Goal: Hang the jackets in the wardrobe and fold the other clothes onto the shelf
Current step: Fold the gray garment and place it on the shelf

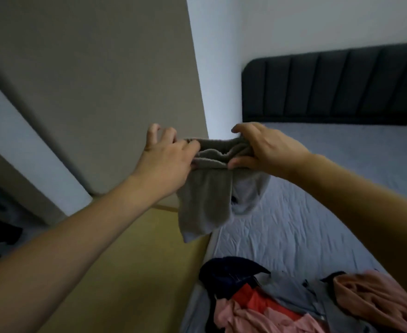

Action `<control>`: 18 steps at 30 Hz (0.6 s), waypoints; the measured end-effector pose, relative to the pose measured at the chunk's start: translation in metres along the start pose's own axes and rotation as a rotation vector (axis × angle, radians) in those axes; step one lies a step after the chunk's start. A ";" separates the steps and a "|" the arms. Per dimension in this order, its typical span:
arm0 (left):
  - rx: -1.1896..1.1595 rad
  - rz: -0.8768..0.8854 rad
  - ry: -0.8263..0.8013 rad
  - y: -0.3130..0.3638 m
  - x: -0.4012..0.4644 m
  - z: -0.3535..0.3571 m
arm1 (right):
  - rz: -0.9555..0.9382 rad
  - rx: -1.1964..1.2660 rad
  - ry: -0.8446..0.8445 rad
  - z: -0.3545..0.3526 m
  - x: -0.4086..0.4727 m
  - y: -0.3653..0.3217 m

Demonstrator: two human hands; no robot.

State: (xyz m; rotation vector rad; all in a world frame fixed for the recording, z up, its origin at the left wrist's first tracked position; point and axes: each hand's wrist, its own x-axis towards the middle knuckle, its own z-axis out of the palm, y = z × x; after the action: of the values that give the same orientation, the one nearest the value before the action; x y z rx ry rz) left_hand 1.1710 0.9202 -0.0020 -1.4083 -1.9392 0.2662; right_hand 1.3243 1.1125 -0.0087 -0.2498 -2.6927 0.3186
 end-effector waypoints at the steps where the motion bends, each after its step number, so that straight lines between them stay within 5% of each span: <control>1: 0.033 0.007 -0.062 -0.008 -0.005 -0.008 | -0.032 -0.062 -0.053 -0.010 0.007 -0.005; 5: 0.075 0.059 -0.179 -0.025 -0.021 -0.025 | -0.097 -0.134 -0.257 -0.019 0.025 -0.023; 9: -0.218 -0.148 -0.163 -0.044 -0.025 -0.025 | 0.294 0.783 -0.405 -0.020 0.030 -0.013; 11: -0.347 -0.171 -0.105 -0.050 -0.034 -0.012 | 0.342 1.008 -0.558 -0.014 0.029 -0.001; 14: -0.569 -0.228 -0.332 -0.050 -0.034 0.012 | 0.387 0.879 -0.660 0.007 0.030 0.009; 16: -0.617 -0.258 -0.574 -0.040 -0.025 0.039 | 0.368 0.571 -0.601 0.032 0.032 0.012; 18: -0.604 -0.242 -0.610 -0.026 -0.016 0.069 | 0.382 0.468 -0.497 0.059 0.031 0.019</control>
State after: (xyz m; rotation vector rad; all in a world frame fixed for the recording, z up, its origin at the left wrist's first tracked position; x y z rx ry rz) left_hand 1.1090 0.9120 -0.0445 -1.5488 -2.8402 -0.0242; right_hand 1.2734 1.1263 -0.0539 -0.6071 -2.9132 1.2499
